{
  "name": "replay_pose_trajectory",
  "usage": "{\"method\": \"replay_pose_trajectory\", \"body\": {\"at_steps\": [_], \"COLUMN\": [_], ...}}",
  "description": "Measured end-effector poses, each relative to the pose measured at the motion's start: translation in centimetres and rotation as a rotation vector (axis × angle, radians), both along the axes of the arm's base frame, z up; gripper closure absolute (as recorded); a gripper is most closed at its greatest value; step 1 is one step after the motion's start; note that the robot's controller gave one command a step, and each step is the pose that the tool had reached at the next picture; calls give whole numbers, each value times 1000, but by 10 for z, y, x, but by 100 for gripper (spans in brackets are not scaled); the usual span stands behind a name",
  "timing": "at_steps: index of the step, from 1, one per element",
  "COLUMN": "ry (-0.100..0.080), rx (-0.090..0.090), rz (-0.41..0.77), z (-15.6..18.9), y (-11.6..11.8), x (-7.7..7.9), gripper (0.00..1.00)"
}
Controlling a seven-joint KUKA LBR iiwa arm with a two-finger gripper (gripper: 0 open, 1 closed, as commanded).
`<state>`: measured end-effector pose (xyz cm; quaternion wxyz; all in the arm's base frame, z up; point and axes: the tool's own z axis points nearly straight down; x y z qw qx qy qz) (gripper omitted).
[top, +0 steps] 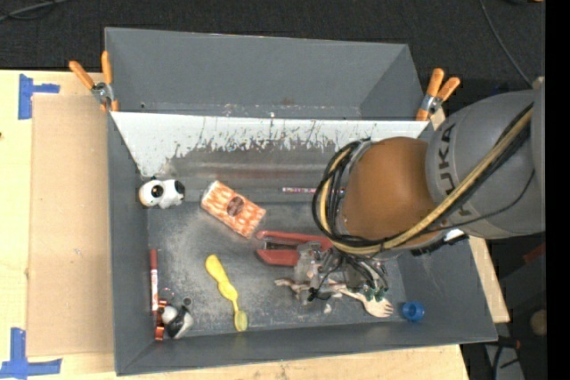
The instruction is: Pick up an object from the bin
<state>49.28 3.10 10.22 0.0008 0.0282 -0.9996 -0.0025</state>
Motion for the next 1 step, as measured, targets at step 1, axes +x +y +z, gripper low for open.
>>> {"method": "replay_pose_trajectory", "body": {"at_steps": [1], "ry": [-8], "rx": [0], "rz": [155], "z": [35], "y": [9], "x": [36], "gripper": [100]}}
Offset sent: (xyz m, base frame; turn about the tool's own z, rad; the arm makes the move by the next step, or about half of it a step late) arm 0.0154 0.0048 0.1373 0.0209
